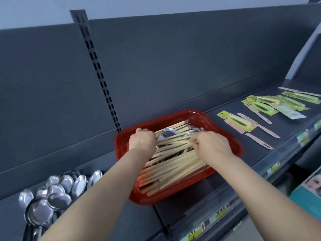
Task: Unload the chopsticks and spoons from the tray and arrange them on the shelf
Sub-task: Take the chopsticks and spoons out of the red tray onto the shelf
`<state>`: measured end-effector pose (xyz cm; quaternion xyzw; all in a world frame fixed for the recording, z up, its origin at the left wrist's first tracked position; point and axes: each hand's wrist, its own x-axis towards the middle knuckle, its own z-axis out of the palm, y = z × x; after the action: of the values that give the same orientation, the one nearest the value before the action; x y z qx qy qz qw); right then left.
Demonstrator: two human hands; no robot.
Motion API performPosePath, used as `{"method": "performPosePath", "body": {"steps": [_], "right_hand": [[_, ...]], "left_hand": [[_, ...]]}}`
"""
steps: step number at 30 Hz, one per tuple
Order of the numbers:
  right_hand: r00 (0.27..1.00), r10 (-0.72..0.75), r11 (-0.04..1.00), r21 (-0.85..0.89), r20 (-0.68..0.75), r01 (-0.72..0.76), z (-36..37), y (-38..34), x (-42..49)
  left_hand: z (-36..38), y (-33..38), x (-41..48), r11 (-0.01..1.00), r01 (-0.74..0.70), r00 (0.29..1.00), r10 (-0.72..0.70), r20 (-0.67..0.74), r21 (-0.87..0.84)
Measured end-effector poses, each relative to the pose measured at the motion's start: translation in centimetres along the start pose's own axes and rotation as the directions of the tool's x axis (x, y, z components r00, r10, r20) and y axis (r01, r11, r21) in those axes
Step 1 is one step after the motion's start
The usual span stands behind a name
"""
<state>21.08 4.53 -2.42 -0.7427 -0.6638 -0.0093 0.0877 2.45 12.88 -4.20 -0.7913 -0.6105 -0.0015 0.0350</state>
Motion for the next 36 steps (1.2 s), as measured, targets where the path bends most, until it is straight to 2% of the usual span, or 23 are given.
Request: {"method": "performPosePath", "body": {"steps": [2, 6, 10, 14, 18, 23, 29, 32, 36], "right_hand": [[0.999, -0.026, 1.000, 0.018, 0.038, 0.025, 0.3, -0.3, 1.2], [0.991, -0.122, 0.992, 0.043, 0.049, 0.120, 1.0, -1.5, 4.0], [0.970, -0.198, 0.978, -0.034, 0.137, 0.205, 2.4, -2.5, 6.2], [0.964, -0.188, 0.979, -0.045, 0.186, 0.199, 2.7, -2.8, 7.1], [0.989, -0.129, 0.990, 0.059, 0.067, 0.125, 1.1, -1.9, 7.7], [0.994, -0.061, 0.996, 0.071, 0.095, 0.054, 0.8, 0.4, 7.2], [0.998, -0.011, 0.998, 0.062, 0.066, 0.006, 1.1, 2.5, 5.8], [0.997, 0.003, 0.997, 0.080, 0.077, -0.009, 1.0, 3.5, 5.6], [1.000, 0.001, 0.994, 0.106, 0.025, -0.003, 0.8, 4.1, 5.6]], "left_hand": [[-0.1, -0.1, 0.2, 0.999, 0.017, 1.000, -0.017, -0.007, -0.050], [-1.3, -1.1, -0.2, 0.947, 0.070, 0.990, -0.105, -0.096, -0.313], [-2.5, -1.8, -1.2, 0.890, 0.112, 0.979, -0.176, -0.106, -0.441], [-3.0, -1.9, -1.9, 0.848, 0.150, 0.966, -0.236, -0.109, -0.509], [-3.5, -1.6, -1.9, 0.841, 0.157, 0.948, -0.275, -0.158, -0.518], [-3.1, -0.1, -1.7, 0.830, 0.181, 0.978, -0.209, 0.007, -0.528], [-0.8, 2.8, -0.8, 0.911, 0.151, 0.988, -0.153, 0.024, -0.384], [-0.3, 3.4, 0.2, 0.956, 0.133, 0.991, -0.121, 0.059, -0.261], [-1.4, 3.3, 1.1, 0.980, 0.074, 0.996, -0.080, -0.027, -0.183]]}}
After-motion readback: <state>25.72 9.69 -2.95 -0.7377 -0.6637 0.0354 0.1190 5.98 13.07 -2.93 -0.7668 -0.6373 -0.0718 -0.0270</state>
